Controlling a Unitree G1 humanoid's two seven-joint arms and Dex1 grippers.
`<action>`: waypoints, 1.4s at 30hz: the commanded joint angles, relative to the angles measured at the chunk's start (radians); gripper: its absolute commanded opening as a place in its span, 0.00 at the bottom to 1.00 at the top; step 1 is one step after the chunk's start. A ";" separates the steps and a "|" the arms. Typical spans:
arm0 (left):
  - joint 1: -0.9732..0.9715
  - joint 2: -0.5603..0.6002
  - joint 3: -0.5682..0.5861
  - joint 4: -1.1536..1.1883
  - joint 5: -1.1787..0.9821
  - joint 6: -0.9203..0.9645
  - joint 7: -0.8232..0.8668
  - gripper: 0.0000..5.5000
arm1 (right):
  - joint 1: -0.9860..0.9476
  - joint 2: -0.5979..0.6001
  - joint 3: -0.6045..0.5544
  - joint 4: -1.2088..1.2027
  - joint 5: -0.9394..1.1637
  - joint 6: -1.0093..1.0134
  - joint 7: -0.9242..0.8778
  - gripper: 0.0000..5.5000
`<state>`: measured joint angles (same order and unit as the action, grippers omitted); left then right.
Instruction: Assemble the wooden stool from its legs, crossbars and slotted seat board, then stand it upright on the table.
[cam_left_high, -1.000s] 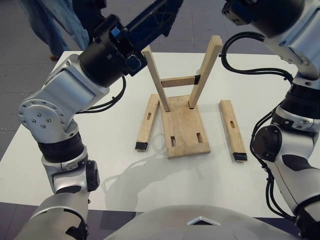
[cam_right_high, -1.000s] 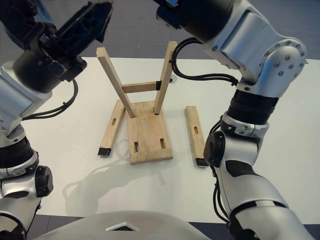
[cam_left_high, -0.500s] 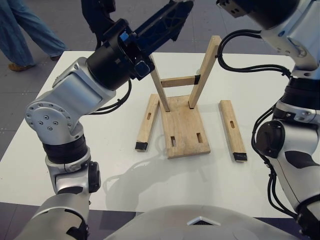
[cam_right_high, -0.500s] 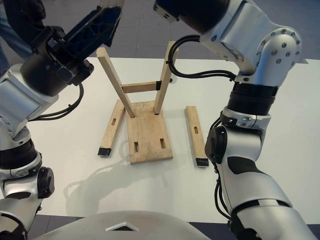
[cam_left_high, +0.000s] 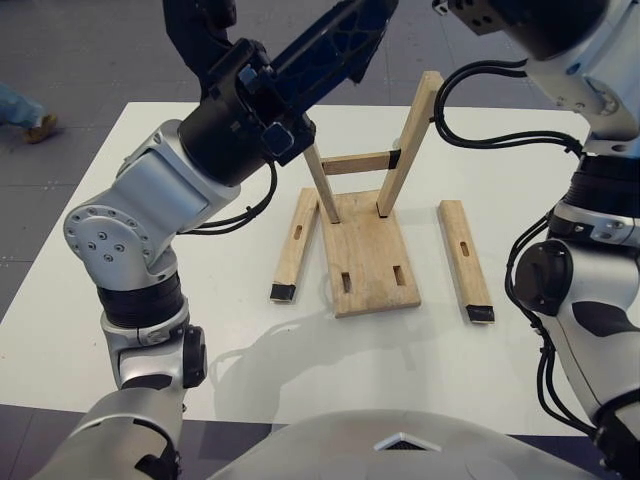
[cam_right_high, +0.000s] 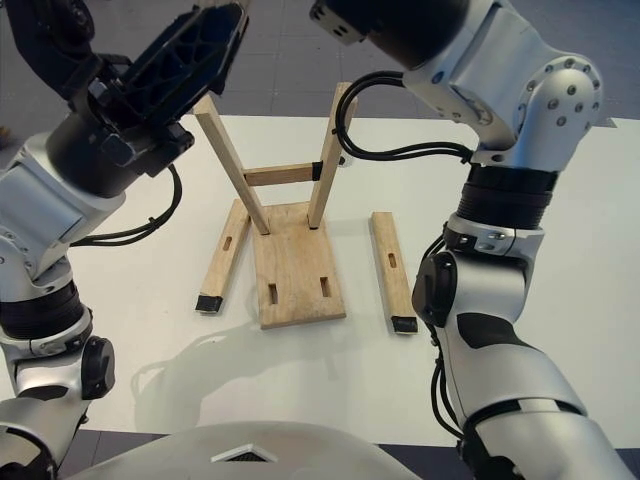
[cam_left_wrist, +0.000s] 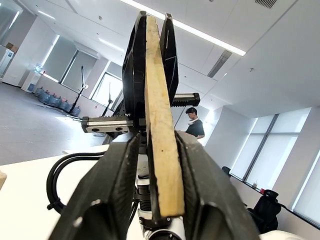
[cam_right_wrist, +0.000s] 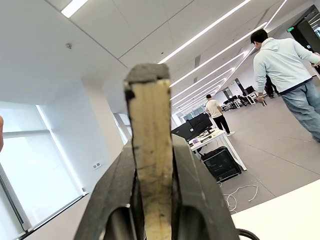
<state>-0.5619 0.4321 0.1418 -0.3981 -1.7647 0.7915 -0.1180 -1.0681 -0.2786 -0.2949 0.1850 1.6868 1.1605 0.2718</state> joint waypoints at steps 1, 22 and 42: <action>0.025 0.038 0.027 -0.005 -0.009 -0.001 0.002 0.34 | -0.028 -0.003 0.000 -0.024 0.047 -0.003 0.024 0.07; 0.106 0.071 0.030 -0.240 0.198 -0.126 0.269 0.50 | 0.650 -0.302 0.237 -0.597 -0.872 -0.267 -0.181 0.07; 0.228 -0.058 -0.112 -0.266 0.406 -0.140 0.455 0.50 | 1.141 -0.063 0.290 -0.631 -1.323 -0.636 -0.211 0.07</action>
<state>-0.3317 0.3770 0.0390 -0.6714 -1.3686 0.6472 0.3310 0.0720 -0.3561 -0.0062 -0.4729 0.3838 0.5488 0.0428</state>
